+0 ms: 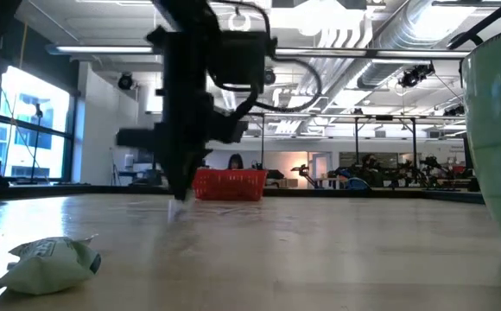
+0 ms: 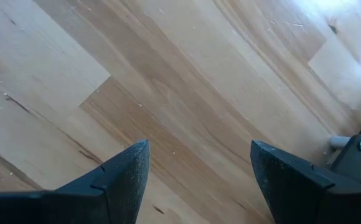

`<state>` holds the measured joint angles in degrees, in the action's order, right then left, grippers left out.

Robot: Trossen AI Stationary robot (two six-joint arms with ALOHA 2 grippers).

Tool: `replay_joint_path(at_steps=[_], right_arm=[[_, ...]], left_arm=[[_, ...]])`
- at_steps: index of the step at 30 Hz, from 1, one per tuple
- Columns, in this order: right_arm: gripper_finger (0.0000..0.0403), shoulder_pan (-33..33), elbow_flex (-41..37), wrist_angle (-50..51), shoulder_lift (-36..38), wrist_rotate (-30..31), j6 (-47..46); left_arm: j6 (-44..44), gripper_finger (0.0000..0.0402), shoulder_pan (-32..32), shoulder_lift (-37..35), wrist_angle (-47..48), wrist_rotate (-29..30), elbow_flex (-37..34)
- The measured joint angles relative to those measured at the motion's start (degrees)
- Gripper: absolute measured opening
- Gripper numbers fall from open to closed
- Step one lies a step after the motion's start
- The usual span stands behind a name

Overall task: Pick and place items into bin
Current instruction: Put the top light green stevia packet into the red bin, then put the light green stevia packet into the red bin

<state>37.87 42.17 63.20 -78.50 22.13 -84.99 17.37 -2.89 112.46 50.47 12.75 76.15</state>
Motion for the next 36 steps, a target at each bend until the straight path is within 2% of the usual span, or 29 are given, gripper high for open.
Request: replay_joint_path(at_steps=[2,4,8,13,20,24,26,28,30,31,34,36], right_arm=[[0.0270,0.00,0.00,0.33,0.01,-0.02,0.00],[0.0270,-0.07,0.00,0.61,0.00,0.00,0.00],[0.0270,-0.90,0.00,0.63,0.00,1.00,-0.02],[0.0270,-2.73,0.00,0.16,-0.09,1.34,-0.09],[0.0270,-3.80,0.00,-0.55,-0.14,1.48,-0.04],[0.0270,-3.79,0.00,-1.33,-0.27,0.40,-0.04],[0.0270,-3.78,0.00,-1.63,-0.27,-0.51,-0.07],[0.0270,-3.69,0.00,-1.75,-0.27,-0.59,-0.09],[0.0270,-3.71,0.00,-1.76,-0.27,0.08,0.02],[0.0270,-3.74,0.00,-1.75,-0.27,0.87,0.25],[0.0270,-3.74,0.00,-1.77,-0.27,3.33,1.28],[0.0270,-3.74,0.00,-1.75,-0.27,4.31,2.03]], left_arm=[[2.52,0.0052,3.74,-0.60,4.65,3.32,4.34],[5.67,0.0047,7.57,-3.19,3.71,5.42,8.69],[8.33,0.0033,16.96,-4.16,0.84,0.27,15.31],[8.31,0.0036,25.67,-3.87,-1.66,-6.11,17.92],[8.09,0.0124,29.31,-0.69,-4.84,-6.96,17.70],[6.18,0.0184,29.05,0.30,-4.89,-0.69,17.69],[0.57,0.0210,27.47,-0.30,0.92,0.63,19.23],[-8.26,0.0230,25.60,-2.85,8.51,-6.76,20.61],[-18.23,0.0240,22.25,-6.03,10.85,-17.55,20.44],[-22.94,0.0242,19.80,-7.55,11.42,-20.37,19.50],[-33.47,0.0239,9.78,-9.82,14.12,-20.20,15.29],[-35.88,0.0233,2.49,-10.52,14.22,-19.90,12.36]])
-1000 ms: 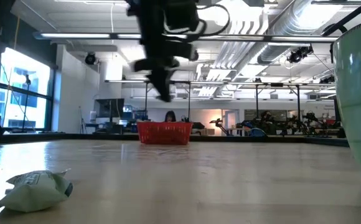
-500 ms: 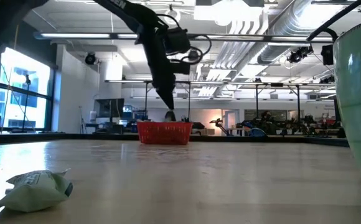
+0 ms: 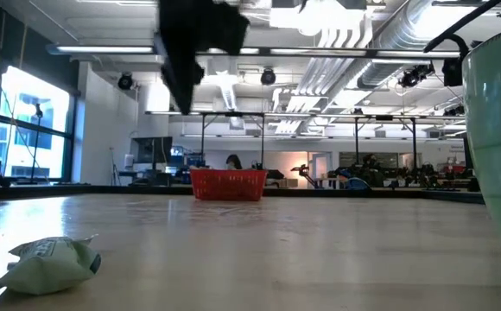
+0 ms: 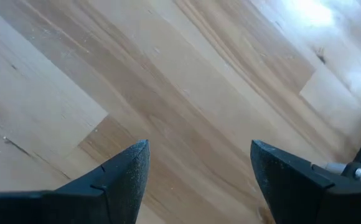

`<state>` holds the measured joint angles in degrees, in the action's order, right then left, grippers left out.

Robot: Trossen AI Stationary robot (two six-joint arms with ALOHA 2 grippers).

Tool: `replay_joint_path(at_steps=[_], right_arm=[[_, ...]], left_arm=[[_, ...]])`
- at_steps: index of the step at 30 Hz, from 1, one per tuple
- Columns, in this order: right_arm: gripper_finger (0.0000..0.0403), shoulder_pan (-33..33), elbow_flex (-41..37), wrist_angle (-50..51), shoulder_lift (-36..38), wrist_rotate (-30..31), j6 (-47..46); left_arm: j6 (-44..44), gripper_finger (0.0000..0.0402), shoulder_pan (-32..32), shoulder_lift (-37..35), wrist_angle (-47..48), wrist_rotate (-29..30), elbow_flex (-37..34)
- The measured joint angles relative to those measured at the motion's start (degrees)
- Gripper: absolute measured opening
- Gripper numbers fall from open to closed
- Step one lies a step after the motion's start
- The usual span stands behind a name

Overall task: Pick and place items into bin
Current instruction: Put the light green stevia packet into the red bin

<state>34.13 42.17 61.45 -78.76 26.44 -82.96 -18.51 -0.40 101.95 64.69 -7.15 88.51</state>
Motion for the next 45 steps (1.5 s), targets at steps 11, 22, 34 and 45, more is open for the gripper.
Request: replay_joint_path(at_steps=[11,22,34,45], right_arm=[[0.0270,0.02,0.00,-0.10,-0.01,1.27,4.58],[0.0270,2.39,0.00,0.16,-0.02,-2.08,4.99],[0.0270,3.48,-0.01,2.03,-0.02,-1.80,4.84],[0.0270,3.54,-0.02,6.64,-0.02,-4.29,0.98]], left_arm=[[21.68,0.0226,-30.76,3.17,-30.93,9.74,-12.92],[18.41,0.0287,-32.38,13.77,-37.50,8.56,-10.71],[24.55,0.0096,-27.47,14.92,-30.78,7.17,-10.36],[35.13,0.0034,-8.91,6.40,-2.76,19.37,-0.49]])
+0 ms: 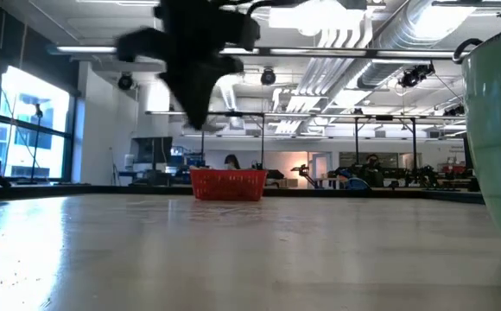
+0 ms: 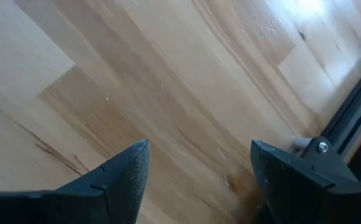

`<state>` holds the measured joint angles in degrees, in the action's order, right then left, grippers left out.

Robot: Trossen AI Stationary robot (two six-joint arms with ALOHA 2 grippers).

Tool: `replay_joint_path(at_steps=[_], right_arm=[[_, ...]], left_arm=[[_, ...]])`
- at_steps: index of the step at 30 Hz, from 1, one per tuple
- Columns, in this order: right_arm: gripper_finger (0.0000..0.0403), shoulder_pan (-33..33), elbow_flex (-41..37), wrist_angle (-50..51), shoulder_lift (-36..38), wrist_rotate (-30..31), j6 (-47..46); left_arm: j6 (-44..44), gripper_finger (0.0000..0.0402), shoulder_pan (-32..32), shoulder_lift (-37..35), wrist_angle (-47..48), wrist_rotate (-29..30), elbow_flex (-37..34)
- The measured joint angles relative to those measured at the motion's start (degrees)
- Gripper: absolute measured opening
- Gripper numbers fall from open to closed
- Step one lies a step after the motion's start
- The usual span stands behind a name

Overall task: Pick and place items into bin
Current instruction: Put the light green stevia packet into the red bin, then return to Home Position

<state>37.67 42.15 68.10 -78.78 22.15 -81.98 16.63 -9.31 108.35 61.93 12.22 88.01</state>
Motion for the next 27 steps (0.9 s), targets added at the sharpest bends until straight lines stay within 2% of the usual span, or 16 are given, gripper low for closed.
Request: replay_joint_path(at_steps=[3,5,7,10,13,15,16,18,20,22,27], right_arm=[[0.0270,0.00,0.00,-0.08,0.00,0.40,-1.79],[0.0270,0.00,0.00,-0.46,0.00,1.05,-2.80],[0.0270,0.00,0.00,-1.09,0.00,1.52,-3.01],[0.0270,-0.17,0.00,-2.57,-0.02,1.77,-3.08],[0.0270,-0.17,0.00,-4.10,-0.02,1.47,-3.20],[0.0270,-0.17,0.00,-4.67,-0.02,1.14,-3.94],[0.0270,-0.17,0.00,-4.72,-0.02,0.65,-4.35],[0.0270,-0.16,0.00,-4.82,-0.02,-0.23,-4.90],[0.0270,-0.11,0.00,-4.82,-0.03,-0.95,-5.02],[0.0270,0.00,0.00,-4.86,-0.03,-1.26,-5.04],[0.0270,0.00,0.00,-7.00,-0.02,0.36,-4.98]], left_arm=[[4.50,0.0022,8.92,-2.95,0.26,8.01,2.62],[5.47,0.0022,16.10,-3.97,-1.31,8.71,3.79],[5.01,0.0024,22.93,-4.57,-3.92,6.83,4.79],[4.87,0.0050,31.39,-3.45,-8.77,3.02,4.05],[-1.39,0.0085,36.63,-1.93,-14.21,-4.88,3.49],[-5.27,0.0105,38.24,-1.65,-16.43,-12.06,3.65],[-5.85,0.0115,38.44,-1.53,-15.86,-13.87,3.65],[-6.23,0.0132,38.13,-1.24,-15.08,-13.42,3.62],[-7.14,0.0147,37.24,-1.24,-12.46,-9.79,4.17],[-11.42,0.0159,35.94,-2.06,-7.99,-8.75,5.39],[-20.81,0.0168,26.53,-9.34,-5.79,-18.80,4.79]])
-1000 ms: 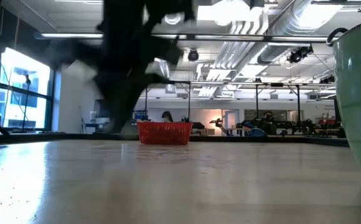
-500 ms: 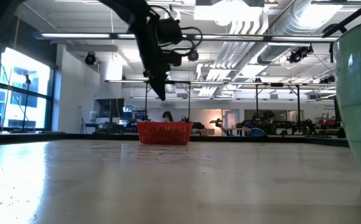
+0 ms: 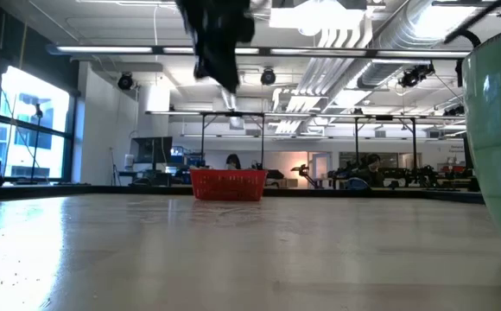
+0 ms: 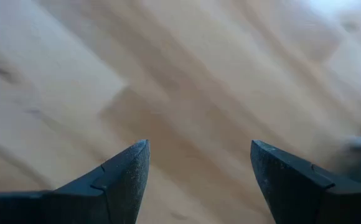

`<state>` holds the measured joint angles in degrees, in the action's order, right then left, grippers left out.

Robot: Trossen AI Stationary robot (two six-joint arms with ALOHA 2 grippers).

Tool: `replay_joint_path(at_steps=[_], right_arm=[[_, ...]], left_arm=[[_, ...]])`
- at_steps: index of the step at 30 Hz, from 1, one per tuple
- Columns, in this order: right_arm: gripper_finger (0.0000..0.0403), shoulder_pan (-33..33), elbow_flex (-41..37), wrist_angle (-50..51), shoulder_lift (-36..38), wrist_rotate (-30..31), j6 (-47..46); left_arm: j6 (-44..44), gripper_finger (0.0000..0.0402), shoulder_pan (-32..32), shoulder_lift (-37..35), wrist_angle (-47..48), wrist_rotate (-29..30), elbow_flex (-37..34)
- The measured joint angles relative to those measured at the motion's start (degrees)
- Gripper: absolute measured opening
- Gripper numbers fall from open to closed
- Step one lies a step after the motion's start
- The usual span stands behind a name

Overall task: Pick and place items into bin
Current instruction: Return to Home Position

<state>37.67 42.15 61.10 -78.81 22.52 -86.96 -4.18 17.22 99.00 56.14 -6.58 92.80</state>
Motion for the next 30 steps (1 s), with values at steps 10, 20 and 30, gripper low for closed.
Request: replay_joint_path(at_steps=[10,20,30], right_arm=[[0.0270,-2.19,9.37,-18.11,1.60,3.75,18.42],[0.0270,-14.27,-4.98,-38.85,31.90,-5.37,49.57],[0.0270,-24.61,-14.03,-34.87,68.26,-7.98,63.94]], left_arm=[[-25.25,0.0170,-28.29,-10.64,-4.70,3.62,0.39],[-32.53,0.0170,-41.04,-14.60,-56.85,25.30,-29.73],[-24.33,0.0170,-27.06,-38.41,-71.13,16.04,-54.72]])
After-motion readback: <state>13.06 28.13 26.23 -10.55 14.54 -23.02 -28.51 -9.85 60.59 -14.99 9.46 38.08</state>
